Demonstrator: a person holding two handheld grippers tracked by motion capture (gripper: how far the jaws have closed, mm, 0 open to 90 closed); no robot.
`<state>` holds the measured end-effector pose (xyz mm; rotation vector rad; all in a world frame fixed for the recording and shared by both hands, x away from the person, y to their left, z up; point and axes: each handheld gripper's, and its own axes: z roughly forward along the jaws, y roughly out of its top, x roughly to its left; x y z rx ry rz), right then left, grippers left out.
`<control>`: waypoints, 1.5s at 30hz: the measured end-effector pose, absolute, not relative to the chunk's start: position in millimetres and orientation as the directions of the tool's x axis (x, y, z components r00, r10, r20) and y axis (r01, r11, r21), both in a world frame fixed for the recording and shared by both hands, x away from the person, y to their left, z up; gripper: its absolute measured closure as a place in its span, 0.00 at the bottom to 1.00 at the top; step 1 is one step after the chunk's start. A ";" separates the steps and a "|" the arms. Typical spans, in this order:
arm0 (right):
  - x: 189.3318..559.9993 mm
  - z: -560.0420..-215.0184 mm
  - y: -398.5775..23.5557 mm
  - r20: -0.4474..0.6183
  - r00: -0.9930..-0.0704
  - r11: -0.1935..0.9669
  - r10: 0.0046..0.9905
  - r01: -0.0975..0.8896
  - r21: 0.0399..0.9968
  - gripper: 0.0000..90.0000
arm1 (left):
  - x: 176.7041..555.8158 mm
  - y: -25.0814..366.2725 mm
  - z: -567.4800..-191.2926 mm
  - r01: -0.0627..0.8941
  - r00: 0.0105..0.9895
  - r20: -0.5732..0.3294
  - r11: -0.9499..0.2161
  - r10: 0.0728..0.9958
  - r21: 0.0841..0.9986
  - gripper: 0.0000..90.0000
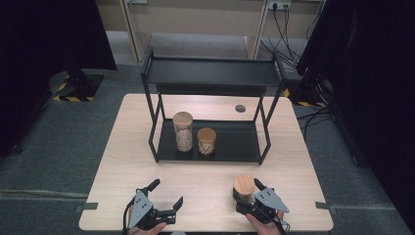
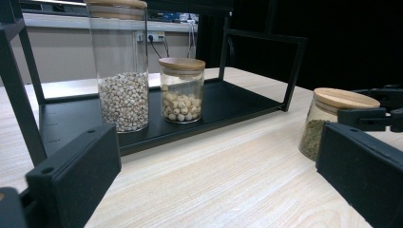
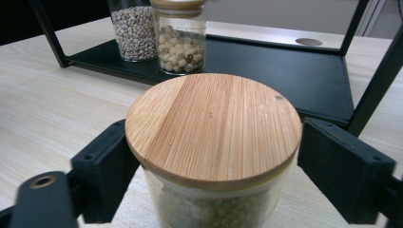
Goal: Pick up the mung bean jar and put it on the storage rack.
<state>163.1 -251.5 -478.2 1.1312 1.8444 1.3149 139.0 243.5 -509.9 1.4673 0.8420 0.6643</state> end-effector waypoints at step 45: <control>184.8 -451.4 -245.3 0.026 -0.512 0.123 0.859 0.255 0.959 0.28 | 140.1 243.7 -510.7 0.117 0.565 -0.086 0.023 0.821 0.993 0.01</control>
